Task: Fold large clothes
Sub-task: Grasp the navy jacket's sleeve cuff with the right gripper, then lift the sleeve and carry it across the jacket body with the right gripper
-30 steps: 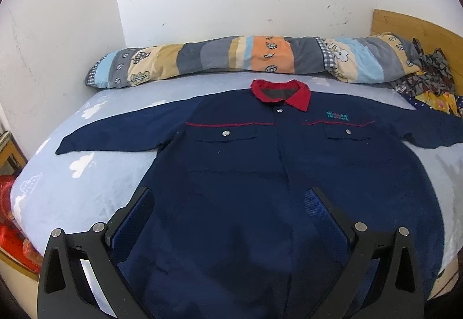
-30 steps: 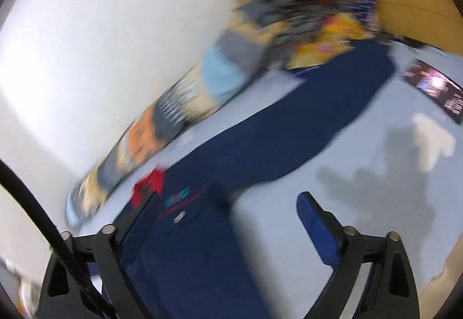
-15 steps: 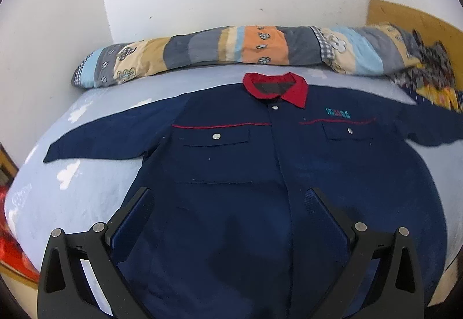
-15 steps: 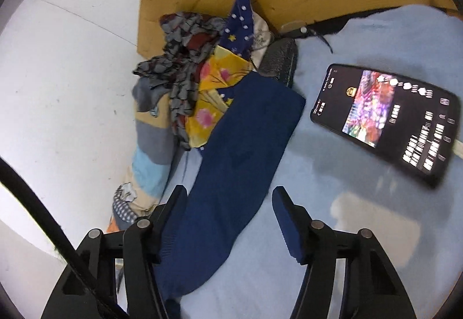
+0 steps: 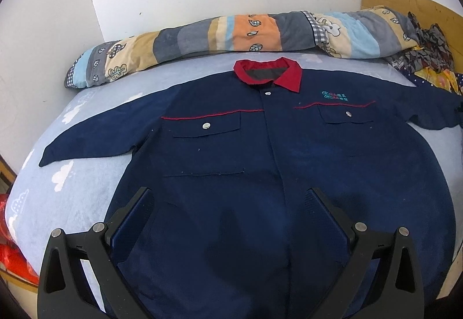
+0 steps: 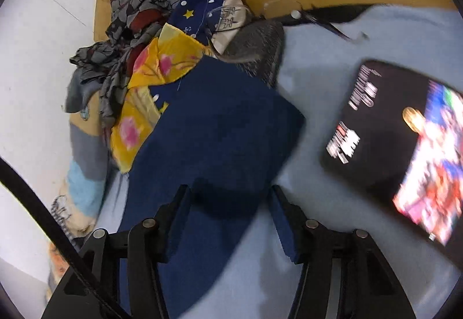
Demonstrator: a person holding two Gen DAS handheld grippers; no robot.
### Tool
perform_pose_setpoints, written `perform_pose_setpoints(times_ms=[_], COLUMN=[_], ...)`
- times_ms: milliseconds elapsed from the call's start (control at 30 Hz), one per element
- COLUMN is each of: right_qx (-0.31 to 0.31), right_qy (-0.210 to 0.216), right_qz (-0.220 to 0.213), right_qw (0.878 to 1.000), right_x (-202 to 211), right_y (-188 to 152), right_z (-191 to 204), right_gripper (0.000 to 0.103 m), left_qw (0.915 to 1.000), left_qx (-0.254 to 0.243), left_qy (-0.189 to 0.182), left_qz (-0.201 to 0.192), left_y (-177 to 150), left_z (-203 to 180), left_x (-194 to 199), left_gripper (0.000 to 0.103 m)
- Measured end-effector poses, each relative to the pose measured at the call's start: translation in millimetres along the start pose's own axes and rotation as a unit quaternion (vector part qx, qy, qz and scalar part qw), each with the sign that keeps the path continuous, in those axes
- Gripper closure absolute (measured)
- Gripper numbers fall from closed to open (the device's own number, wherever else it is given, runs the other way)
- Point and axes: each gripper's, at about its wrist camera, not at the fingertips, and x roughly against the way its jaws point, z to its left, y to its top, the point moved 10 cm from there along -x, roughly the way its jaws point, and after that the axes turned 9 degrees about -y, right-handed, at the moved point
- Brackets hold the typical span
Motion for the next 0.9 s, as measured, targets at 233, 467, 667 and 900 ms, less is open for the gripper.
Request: perform_pose_setpoints(times_ms=[233,467,667,900], right_qx=[0.026,0.104,0.126,0.168], right_qy=[0.017,0.04,0.05,0.08], right_qz=[-0.035,-0.102,-0.138,-0.159], right_qw=[0.999,0.989,0.981,0.97], right_x=[14,71,116,168], right_y=[5,12,41,35], right_z=[7,49,94,161], right_gripper=[0.093,0.093,0.093,0.093], left_qw=[1.0,0.9997,0.9992,0.9987], left_qx=[0.001,-0.007,-0.005,0.011], left_qy=[0.005,0.019,0.027,0.031], left_qz=[0.004,-0.014,-0.028,-0.038], left_y=[0,3,7,11], left_z=[0,3,11,24], left_x=[-5,5,13,22], left_gripper=[0.0,0.0,0.0,0.0])
